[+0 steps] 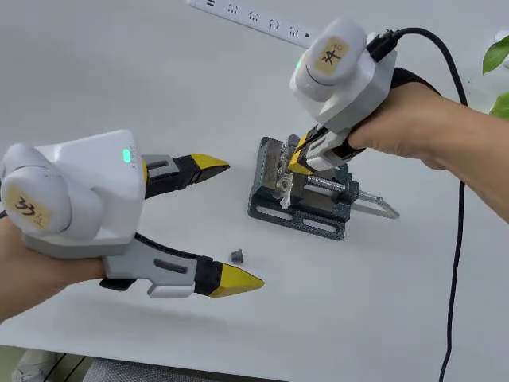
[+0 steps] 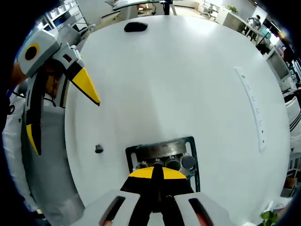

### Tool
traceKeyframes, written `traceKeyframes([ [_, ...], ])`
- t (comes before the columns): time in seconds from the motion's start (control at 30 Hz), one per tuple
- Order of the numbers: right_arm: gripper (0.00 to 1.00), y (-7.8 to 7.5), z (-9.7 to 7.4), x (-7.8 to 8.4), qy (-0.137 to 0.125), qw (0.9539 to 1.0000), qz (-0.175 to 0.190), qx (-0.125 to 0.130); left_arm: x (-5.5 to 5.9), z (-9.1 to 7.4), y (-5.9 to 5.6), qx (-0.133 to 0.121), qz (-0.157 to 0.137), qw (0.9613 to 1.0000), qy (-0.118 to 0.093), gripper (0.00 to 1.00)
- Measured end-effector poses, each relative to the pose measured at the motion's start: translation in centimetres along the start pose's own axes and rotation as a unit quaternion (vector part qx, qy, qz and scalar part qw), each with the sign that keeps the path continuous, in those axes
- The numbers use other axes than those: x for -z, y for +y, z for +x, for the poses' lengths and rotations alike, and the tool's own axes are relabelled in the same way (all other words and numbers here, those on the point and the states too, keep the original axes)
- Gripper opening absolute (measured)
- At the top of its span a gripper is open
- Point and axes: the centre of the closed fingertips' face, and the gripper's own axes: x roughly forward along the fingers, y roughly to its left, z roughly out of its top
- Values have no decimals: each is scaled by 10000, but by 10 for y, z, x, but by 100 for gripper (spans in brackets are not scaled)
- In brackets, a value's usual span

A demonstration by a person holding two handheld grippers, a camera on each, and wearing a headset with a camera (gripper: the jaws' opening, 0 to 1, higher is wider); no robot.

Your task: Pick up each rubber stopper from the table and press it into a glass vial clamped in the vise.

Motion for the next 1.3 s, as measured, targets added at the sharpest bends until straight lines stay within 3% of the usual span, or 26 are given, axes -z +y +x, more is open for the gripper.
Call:
traceKeyframes([
  [0.43,0,-2,2,0,82,9998,-130,115,-2,3,-1,53,57,10000,27,82],
  [0.97,0,-1,0,1,-420,9990,173,29,-2,-7,0,-52,104,9998,133,82],
  [1.3,3,-3,-4,5,-614,9976,284,117,-4,-6,-3,-39,130,9997,189,82],
])
